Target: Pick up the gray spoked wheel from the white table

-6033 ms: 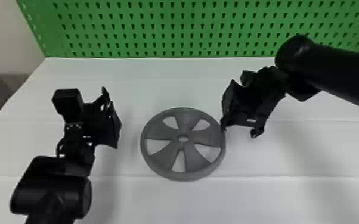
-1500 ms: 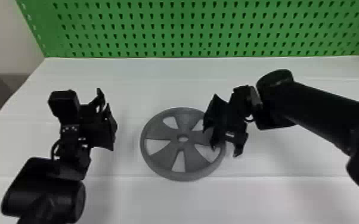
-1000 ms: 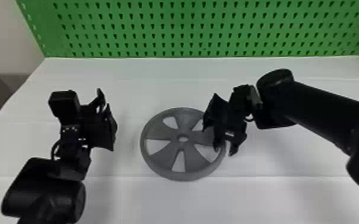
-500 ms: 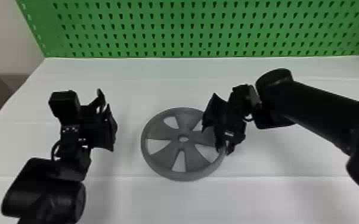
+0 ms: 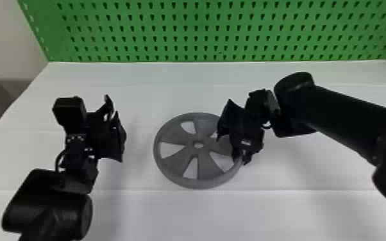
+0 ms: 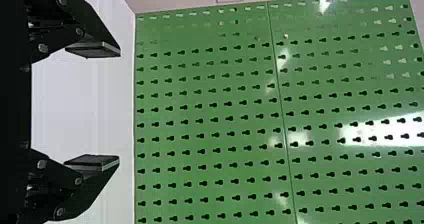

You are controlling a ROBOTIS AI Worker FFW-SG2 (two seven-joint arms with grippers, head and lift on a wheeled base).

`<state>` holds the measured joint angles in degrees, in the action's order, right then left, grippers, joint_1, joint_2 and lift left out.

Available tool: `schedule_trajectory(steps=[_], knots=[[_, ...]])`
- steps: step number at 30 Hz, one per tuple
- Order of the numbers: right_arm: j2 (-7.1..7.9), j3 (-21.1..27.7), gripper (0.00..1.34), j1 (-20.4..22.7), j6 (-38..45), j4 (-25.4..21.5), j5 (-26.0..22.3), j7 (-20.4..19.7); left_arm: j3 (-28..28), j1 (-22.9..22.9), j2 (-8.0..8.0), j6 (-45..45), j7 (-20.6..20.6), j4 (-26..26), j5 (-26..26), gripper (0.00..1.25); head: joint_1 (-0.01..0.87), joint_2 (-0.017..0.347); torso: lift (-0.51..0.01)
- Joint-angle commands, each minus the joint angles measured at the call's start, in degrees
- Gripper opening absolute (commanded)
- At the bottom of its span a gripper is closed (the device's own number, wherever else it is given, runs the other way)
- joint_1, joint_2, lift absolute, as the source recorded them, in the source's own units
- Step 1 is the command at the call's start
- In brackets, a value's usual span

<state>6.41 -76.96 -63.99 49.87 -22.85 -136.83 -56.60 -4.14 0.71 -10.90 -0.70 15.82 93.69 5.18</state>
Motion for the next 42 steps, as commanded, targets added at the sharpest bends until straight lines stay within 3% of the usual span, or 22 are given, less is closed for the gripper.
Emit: schedule_trajectory(steps=[1,5,18,22,26,32,38,42], knots=[[0.1,0.1,0.33,0.0,0.2,0.0,0.2,0.0,0.0,-0.1,0.0,0.0,0.0,0.0,0.0,0.76,0.782,0.066,-0.081],[0.01,0.1,0.22,0.0,0.4,0.0,0.4,0.0,-0.1,-0.1,0.0,0.0,0.0,0.0,0.0,0.76,0.782,0.066,-0.081],[0.18,1.1,0.22,-0.1,1.5,0.0,1.1,0.0,-0.3,-0.2,0.0,0.0,0.1,0.0,-0.1,0.76,0.782,0.066,-0.081],[0.18,5.2,0.22,0.0,2.8,0.0,6.2,0.0,-0.2,-0.2,0.0,0.0,0.2,0.0,-0.1,0.76,0.782,0.066,-0.081],[0.1,14.8,0.22,0.3,5.6,0.0,16.0,0.0,-0.2,-0.1,0.0,0.0,0.2,0.0,-0.1,0.76,0.782,0.066,-0.081],[0.27,24.1,0.21,0.6,9.5,-0.6,22.6,-0.1,0.0,0.1,0.0,0.0,0.3,0.0,-0.1,0.76,0.782,0.066,-0.081],[0.45,27.9,0.21,0.4,11.7,-1.8,26.9,-1.2,-0.1,0.2,0.0,0.0,0.3,0.0,-0.1,0.76,0.782,0.066,-0.081],[0.71,28.3,0.2,0.1,13.1,-1.8,26.9,-1.3,-0.1,0.2,0.0,0.0,0.4,0.0,-0.1,0.76,0.782,0.066,-0.081]])
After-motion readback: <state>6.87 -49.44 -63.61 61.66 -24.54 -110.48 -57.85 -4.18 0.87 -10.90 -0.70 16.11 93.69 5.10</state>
